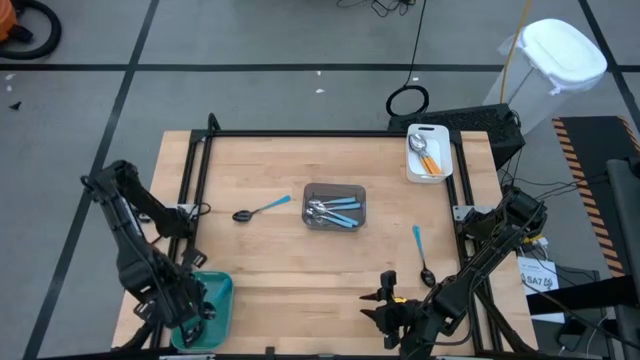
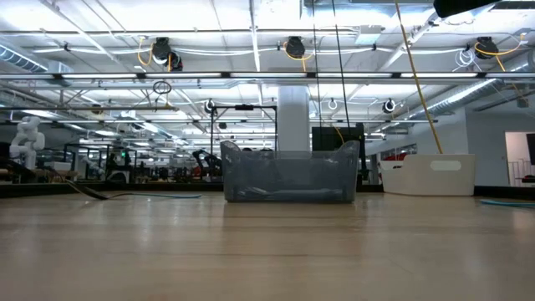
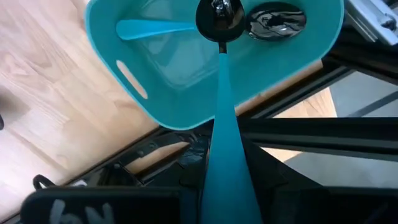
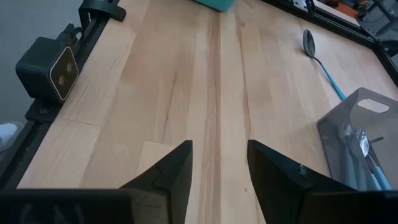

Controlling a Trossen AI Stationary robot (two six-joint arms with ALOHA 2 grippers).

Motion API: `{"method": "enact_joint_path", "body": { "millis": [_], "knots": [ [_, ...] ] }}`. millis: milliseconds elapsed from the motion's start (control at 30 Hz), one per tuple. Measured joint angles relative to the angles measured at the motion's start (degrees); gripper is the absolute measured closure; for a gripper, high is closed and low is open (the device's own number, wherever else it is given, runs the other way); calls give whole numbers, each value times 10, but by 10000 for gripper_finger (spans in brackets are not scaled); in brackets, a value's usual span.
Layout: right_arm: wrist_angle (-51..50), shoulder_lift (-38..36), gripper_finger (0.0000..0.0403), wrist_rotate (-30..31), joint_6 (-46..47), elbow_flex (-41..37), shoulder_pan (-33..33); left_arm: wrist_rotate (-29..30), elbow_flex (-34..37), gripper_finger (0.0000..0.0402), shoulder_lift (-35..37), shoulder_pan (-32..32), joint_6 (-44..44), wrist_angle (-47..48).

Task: Sort silverware by color (type)
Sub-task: Put the center dark blue spoon into the blue bin, then put the left dark blue spoon into the blue bin

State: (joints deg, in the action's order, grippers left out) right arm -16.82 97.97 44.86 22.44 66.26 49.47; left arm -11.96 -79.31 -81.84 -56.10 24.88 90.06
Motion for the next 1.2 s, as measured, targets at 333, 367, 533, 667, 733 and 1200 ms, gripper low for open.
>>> {"method": "enact_joint_path", "body": {
  "millis": [333, 367, 533, 667, 733, 1200],
  "knots": [
    [-2, 0, 257, 0, 0, 0, 0, 5, 0, 301, -65, 2, -41, -27],
    [-2, 0, 257, 0, 0, 0, 0, 5, 0, 300, -73, 2, -42, -26],
    [-2, 0, 257, 0, 0, 0, 0, 27, 0, 296, -108, 2, -26, -26],
    [-2, 0, 257, 0, 0, 0, 0, 33, 0, 290, -124, 2, -21, -22],
    [-2, 0, 257, 0, 0, 0, 0, 33, 0, 281, -126, 2, -18, -13],
    [-4, 0, 257, 0, -1, 0, 0, 167, -71, 266, -127, 42, 196, -2]
  ]
}}
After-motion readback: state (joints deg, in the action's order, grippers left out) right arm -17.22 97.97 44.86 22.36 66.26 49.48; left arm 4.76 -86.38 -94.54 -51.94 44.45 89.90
